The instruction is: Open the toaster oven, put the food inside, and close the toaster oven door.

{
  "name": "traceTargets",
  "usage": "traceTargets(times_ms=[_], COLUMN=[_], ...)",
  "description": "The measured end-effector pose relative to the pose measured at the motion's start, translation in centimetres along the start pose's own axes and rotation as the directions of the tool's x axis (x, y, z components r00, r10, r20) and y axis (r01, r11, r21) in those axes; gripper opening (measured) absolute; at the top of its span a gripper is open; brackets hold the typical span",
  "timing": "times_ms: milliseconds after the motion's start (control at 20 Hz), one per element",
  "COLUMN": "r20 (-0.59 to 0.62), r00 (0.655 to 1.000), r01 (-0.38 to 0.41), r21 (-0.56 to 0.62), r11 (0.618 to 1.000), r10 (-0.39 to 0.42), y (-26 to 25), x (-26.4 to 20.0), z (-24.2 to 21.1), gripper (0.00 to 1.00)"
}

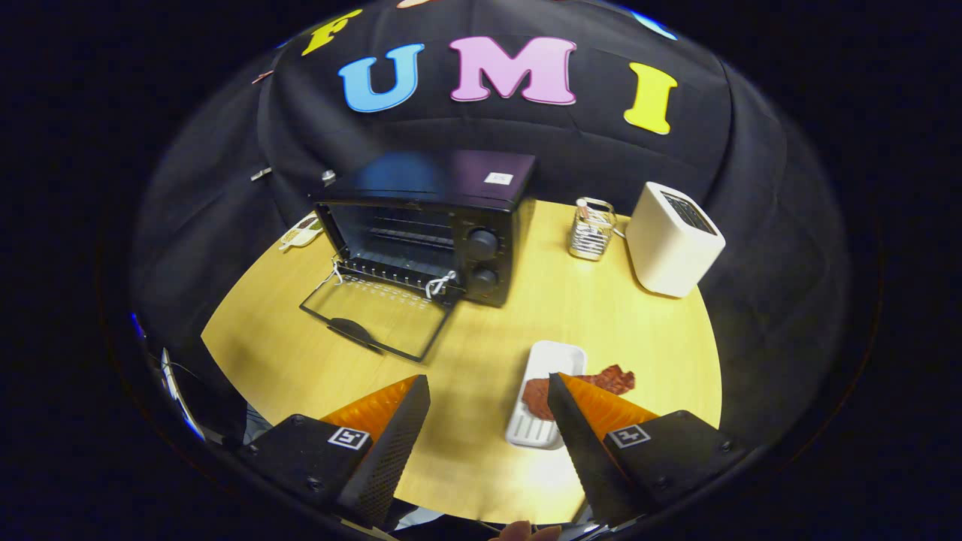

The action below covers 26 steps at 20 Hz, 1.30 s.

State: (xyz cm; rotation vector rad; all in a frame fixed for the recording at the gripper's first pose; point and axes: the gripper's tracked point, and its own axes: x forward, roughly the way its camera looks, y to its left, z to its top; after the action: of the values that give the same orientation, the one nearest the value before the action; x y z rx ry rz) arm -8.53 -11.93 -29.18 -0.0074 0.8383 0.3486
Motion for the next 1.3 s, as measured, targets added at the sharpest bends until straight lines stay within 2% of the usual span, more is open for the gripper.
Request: traceTargets(times_ms=[150,350,450,600,650,800,850,950,1000,1050,1300], r20=[-0.046,-0.132,-0.187,-0.274,-0.295,-0.336,-0.344,-0.322,-0.302,-0.298,-0.224], r00=[0.999,0.99,0.976,0.928,0.914,0.877,0.866,0.839,0.845,0.86,0.924], r01=[0.003,-0.044,-0.098,-0.202,-0.216,-0.264,-0.278,-0.318,-0.311,-0.292,-0.242], r21=[0.034,0.03,0.079,0.199,0.227,0.26,0.273,0.365,0.394,0.376,0.281], r11=[0.999,0.999,0.992,0.959,0.95,0.929,0.921,0.875,0.865,0.879,0.929], r10=[-0.002,0.047,0.111,0.253,0.278,0.343,0.364,0.439,0.441,0.413,0.308], y=[-5.0,-9.6,-10.2,-9.5,-9.3,-8.9,-8.7,-7.6,-7.5,-7.9,-8.5], x=[0.5,3.4,5.1,7.1,7.7,8.7,8.7,8.6,7.7,7.8,5.4], z=[-0.6,-2.2,-3.3,-4.5,-5.0,-5.8,-5.8,-5.4,-4.6,-4.4,-3.2], gripper=[0.99,0.99,0.99,0.96,0.86,0.66,0.56,0.37,0.28,0.17,0.14])
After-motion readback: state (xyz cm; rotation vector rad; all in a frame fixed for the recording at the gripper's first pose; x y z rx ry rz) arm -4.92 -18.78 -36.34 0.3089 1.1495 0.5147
